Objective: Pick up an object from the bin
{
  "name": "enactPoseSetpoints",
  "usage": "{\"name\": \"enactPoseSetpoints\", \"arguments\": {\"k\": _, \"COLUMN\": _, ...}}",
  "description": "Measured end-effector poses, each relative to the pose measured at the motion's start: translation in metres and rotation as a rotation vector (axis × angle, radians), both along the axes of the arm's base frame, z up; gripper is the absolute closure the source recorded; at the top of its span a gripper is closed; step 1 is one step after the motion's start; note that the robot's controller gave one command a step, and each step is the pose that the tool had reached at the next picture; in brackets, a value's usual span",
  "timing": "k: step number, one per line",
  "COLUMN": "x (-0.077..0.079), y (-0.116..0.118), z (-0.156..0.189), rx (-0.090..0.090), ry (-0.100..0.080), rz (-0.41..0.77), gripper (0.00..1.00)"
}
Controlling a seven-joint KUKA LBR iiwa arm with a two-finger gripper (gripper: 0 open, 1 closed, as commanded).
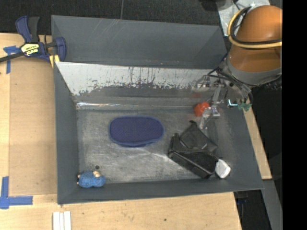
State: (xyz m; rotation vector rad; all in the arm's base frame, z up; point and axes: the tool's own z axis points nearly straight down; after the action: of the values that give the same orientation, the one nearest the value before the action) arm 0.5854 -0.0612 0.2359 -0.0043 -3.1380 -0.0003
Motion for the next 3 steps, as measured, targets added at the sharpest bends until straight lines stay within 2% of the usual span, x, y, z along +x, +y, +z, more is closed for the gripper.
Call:
{"name": "enactPoseSetpoints", "arguments": {"k": 1, "x": -0.036, "y": -0.036, "z": -0.116, "rx": -0.002, "ry": -0.026, "rz": 0.023, "gripper": 0.0}}
{"name": "enactPoseSetpoints", "arguments": {"k": 2, "x": -0.091, "y": -0.017, "z": -0.103, "rx": 0.0, "ry": -0.005, "rz": -0.19, "gripper": 0.0}}
{"name": "enactPoseSetpoints", "arguments": {"k": 3, "x": -0.097, "y": -0.034, "z": -0.094, "rx": -0.002, "ry": -0.009, "rz": -0.369, "gripper": 0.0}}
